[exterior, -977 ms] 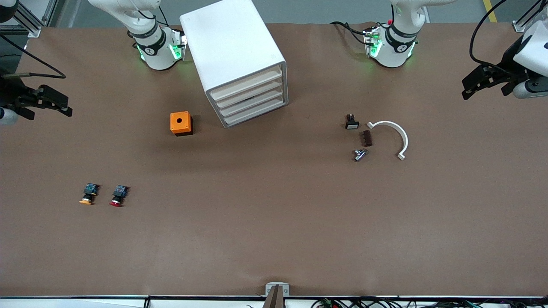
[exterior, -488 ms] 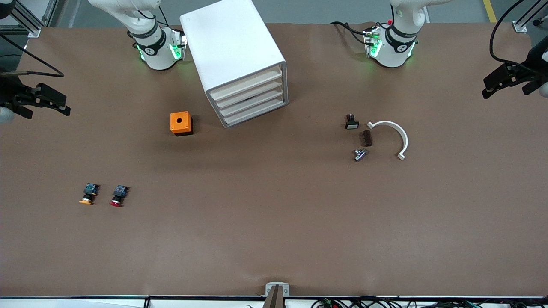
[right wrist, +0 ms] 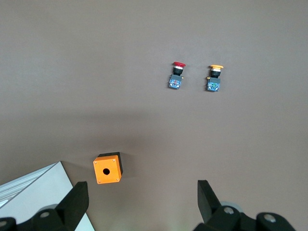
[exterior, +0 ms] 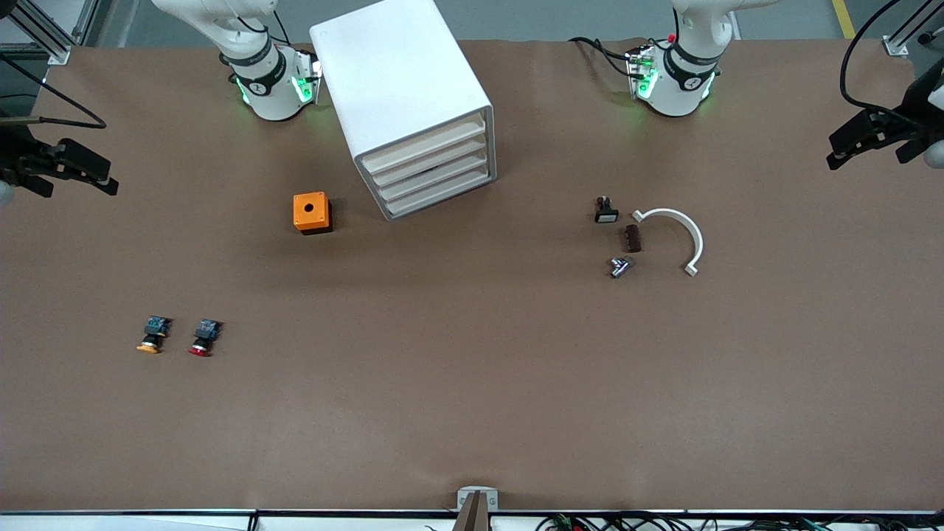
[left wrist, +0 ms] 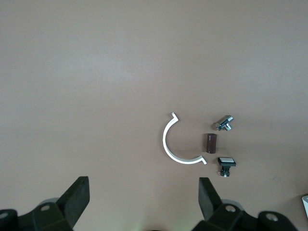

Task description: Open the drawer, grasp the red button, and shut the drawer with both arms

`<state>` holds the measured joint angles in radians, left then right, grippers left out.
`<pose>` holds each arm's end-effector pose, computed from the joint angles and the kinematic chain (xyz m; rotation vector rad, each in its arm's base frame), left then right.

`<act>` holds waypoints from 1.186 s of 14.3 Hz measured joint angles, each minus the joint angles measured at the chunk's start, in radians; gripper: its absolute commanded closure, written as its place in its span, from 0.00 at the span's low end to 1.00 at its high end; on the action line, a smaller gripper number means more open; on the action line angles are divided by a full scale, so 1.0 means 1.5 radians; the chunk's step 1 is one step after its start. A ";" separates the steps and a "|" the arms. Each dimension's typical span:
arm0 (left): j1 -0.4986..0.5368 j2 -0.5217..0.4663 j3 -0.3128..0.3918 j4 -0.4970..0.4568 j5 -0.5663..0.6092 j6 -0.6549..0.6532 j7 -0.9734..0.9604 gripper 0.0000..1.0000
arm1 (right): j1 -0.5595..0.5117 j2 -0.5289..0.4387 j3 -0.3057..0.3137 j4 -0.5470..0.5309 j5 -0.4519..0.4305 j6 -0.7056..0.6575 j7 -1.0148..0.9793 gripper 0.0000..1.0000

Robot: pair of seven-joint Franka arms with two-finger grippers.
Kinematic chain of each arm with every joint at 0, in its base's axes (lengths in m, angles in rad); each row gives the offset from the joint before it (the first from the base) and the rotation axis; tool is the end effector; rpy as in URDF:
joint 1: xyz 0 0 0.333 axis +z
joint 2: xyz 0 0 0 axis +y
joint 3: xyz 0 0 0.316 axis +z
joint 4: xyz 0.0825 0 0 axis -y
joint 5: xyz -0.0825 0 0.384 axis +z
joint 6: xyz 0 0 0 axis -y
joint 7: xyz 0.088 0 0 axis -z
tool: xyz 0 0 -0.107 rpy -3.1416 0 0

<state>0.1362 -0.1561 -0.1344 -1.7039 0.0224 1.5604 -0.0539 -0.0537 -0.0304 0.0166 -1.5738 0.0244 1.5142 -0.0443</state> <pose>0.5042 -0.0023 0.6427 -3.0973 -0.0892 -0.0191 0.5390 -0.0171 0.6349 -3.1162 -0.0128 0.0440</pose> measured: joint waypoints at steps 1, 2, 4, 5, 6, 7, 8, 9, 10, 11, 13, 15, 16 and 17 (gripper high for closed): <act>0.000 0.000 0.000 0.000 0.000 0.000 0.000 0.00 | 0.000 0.000 0.000 0.000 0.000 0.000 0.000 0.00; 0.000 0.000 0.001 0.000 0.000 0.000 0.000 0.00 | 0.000 0.000 0.000 0.000 0.000 -0.001 0.000 0.00; 0.000 0.000 0.001 0.002 0.000 0.000 0.000 0.00 | 0.000 0.000 0.000 0.000 0.000 -0.001 0.000 0.00; 0.000 0.000 0.001 0.003 0.000 0.000 0.001 0.00 | 0.000 0.000 0.000 0.000 0.000 -0.001 0.000 0.00; 0.000 0.000 0.001 0.004 0.000 0.000 0.001 0.00 | 0.000 0.000 0.000 0.000 0.000 -0.001 0.000 0.00; 0.000 0.000 0.001 0.005 0.000 0.000 0.001 0.00 | 0.000 0.000 0.000 0.000 0.000 -0.001 0.000 0.00; 0.000 0.000 0.001 0.006 0.000 0.000 0.001 0.00 | -0.001 0.000 0.000 0.000 0.000 -0.002 0.001 0.00; 0.000 0.000 0.001 0.006 0.000 0.000 0.001 0.00 | -0.001 -0.001 -0.001 0.000 0.000 -0.002 0.001 0.00; 0.000 0.000 0.001 0.006 0.000 0.000 0.001 0.00 | -0.001 -0.001 -0.002 0.000 0.000 -0.004 0.001 0.00; 0.000 0.000 0.001 0.006 0.000 0.000 0.001 0.00 | -0.002 -0.002 -0.002 0.000 0.000 -0.006 0.001 0.00; 0.000 0.000 0.000 0.006 0.000 0.000 0.002 0.00 | -0.003 -0.003 -0.003 0.000 0.000 -0.009 0.001 0.00; -0.002 0.000 -0.003 0.006 0.000 -0.002 0.002 0.00 | -0.003 -0.005 -0.003 -0.001 0.000 -0.010 0.001 0.00; -0.003 0.000 -0.006 0.006 0.000 -0.004 0.002 0.00 | -0.003 -0.007 -0.002 -0.002 0.000 -0.011 0.001 0.00; -0.004 0.000 -0.009 0.006 0.000 -0.006 0.002 0.00 | -0.003 -0.009 -0.002 -0.004 0.000 -0.011 0.001 0.00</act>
